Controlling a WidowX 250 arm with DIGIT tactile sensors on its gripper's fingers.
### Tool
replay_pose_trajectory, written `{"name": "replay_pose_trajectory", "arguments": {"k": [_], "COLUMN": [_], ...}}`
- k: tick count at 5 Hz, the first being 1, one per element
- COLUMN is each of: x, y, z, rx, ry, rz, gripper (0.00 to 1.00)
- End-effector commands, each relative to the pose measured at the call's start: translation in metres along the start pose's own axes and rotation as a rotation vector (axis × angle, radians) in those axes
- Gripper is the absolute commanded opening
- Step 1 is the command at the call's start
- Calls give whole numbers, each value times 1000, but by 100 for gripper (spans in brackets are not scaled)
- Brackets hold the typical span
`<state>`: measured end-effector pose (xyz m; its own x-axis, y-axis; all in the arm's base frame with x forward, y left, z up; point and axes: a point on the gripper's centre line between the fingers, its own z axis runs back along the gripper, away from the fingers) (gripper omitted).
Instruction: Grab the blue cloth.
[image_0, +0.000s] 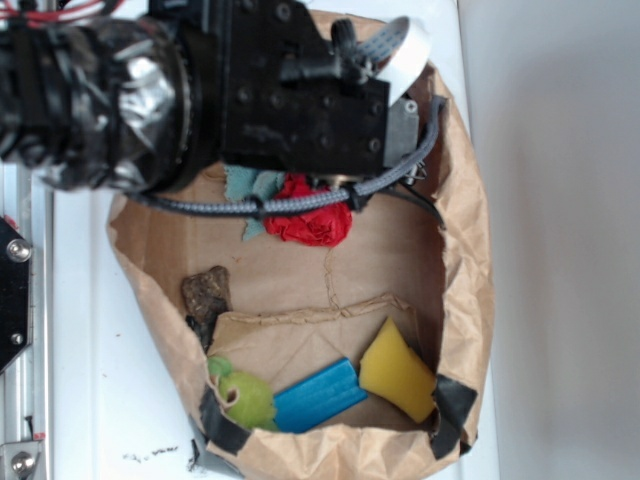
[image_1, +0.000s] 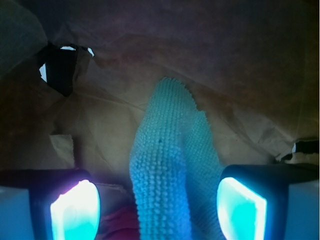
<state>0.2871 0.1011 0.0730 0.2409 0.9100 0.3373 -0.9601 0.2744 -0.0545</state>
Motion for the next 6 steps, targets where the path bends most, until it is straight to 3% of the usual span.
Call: {"name": "replay_pose_trajectory", "arguments": {"k": [1, 2, 6], "x": [16, 15, 15], "y": [-3, -3, 2], "z": [14, 13, 15], "rx": [-58, -71, -94], "ry": [-26, -29, -26], "rz": [3, 3, -12], "gripper": [89, 0, 0]}}
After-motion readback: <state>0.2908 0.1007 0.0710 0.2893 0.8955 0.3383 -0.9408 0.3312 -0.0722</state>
